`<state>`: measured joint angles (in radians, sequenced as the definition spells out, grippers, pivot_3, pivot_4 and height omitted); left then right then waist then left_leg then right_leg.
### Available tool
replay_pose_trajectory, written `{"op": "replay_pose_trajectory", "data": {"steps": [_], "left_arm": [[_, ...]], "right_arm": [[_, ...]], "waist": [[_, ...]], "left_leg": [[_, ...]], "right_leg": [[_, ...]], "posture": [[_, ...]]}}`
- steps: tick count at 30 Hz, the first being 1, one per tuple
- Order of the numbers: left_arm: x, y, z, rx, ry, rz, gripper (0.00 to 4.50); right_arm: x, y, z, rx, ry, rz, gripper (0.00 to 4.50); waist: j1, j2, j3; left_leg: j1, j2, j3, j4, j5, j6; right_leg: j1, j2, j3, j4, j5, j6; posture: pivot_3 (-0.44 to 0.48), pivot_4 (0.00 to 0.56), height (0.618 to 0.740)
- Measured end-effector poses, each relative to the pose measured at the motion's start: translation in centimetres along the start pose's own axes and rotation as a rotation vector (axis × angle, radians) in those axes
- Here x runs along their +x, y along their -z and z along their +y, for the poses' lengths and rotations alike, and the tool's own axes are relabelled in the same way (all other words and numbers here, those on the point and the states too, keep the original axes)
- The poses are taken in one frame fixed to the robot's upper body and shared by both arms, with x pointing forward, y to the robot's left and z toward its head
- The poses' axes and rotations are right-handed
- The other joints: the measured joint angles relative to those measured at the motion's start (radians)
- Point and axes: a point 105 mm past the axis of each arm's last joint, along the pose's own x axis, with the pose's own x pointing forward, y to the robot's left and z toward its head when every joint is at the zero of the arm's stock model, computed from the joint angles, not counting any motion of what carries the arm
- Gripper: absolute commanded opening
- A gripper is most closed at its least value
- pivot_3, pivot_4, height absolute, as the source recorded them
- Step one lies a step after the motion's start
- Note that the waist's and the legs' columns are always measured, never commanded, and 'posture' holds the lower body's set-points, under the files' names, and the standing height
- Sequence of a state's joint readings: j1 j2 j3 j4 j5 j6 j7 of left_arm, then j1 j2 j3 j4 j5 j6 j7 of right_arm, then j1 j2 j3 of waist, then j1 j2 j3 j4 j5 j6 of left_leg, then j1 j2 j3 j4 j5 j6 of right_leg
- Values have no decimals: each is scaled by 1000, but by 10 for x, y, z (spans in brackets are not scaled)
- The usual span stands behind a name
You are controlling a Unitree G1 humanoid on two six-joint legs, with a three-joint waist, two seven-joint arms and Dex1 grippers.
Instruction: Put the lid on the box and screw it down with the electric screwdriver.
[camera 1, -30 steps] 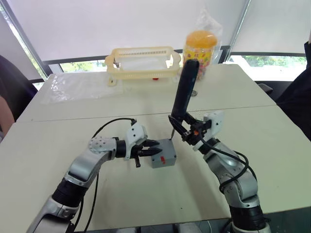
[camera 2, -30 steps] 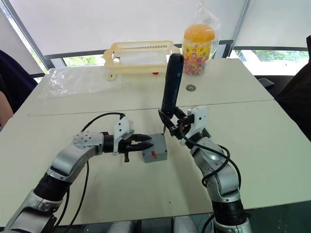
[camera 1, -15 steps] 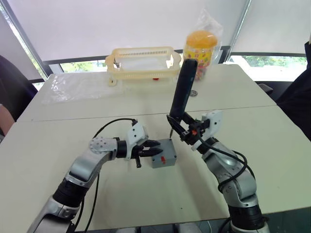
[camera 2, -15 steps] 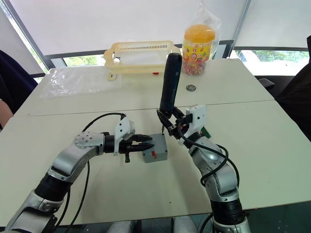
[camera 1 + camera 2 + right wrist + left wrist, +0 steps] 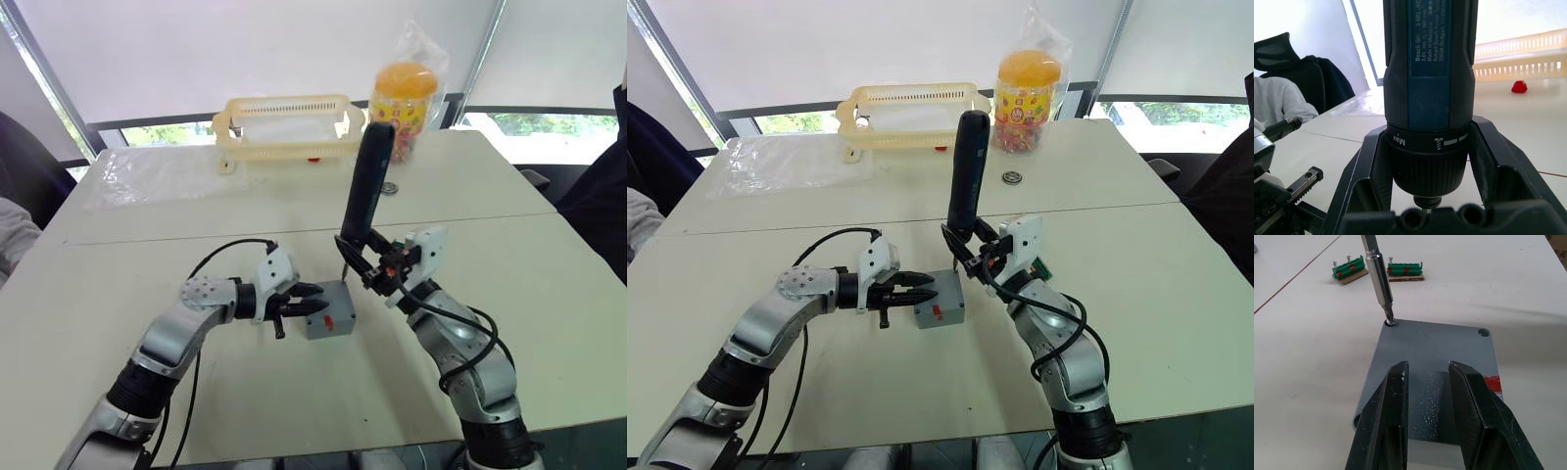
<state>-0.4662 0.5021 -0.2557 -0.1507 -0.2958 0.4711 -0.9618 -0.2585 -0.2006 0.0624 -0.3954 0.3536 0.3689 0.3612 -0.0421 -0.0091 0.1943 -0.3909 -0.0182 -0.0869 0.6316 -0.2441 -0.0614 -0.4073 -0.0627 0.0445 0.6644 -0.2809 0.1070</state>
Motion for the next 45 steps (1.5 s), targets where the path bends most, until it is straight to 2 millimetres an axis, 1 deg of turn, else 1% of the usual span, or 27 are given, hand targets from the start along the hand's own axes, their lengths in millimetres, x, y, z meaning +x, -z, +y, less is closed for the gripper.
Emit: {"op": "replay_pose_trajectory", "data": {"steps": [9,22,28,37,42,45], "left_arm": [[0,0,0,0,-1,1,1245],[1,1,0,0,1,4,1245],[1,1,-1,-1,3,6,1245],[1,2,-1,-1,7,5,1245],[1,2,-2,-1,10,3,1245],[1,2,-2,-1,11,4,1245]], "right_arm": [[-1,1,4,-68,-16,-14,1751],[4,5,5,-59,19,-45,1751],[4,7,5,-99,21,-51,1751],[2,5,0,-41,47,-40,1751],[2,3,-5,15,89,-30,1751],[2,1,-3,27,86,-27,1751]], "waist": [[0,-1,-1],[0,-2,-2],[0,-3,-3],[0,-3,-4],[0,-3,-4],[0,-3,-4]], "left_leg": [[0,0,0,0,0,0],[1,0,0,0,0,0],[2,0,0,0,0,0],[2,0,0,0,0,0],[2,0,0,0,0,0],[2,0,0,0,0,0]], "right_leg": [[0,0,0,0,0,0],[1,0,0,0,0,0],[2,0,0,0,0,0],[2,0,0,0,0,0],[2,0,0,0,0,0],[2,0,0,0,0,0]], "posture": [[0,150,740],[0,150,740],[0,150,740],[0,150,740],[0,150,740],[0,150,740]]}}
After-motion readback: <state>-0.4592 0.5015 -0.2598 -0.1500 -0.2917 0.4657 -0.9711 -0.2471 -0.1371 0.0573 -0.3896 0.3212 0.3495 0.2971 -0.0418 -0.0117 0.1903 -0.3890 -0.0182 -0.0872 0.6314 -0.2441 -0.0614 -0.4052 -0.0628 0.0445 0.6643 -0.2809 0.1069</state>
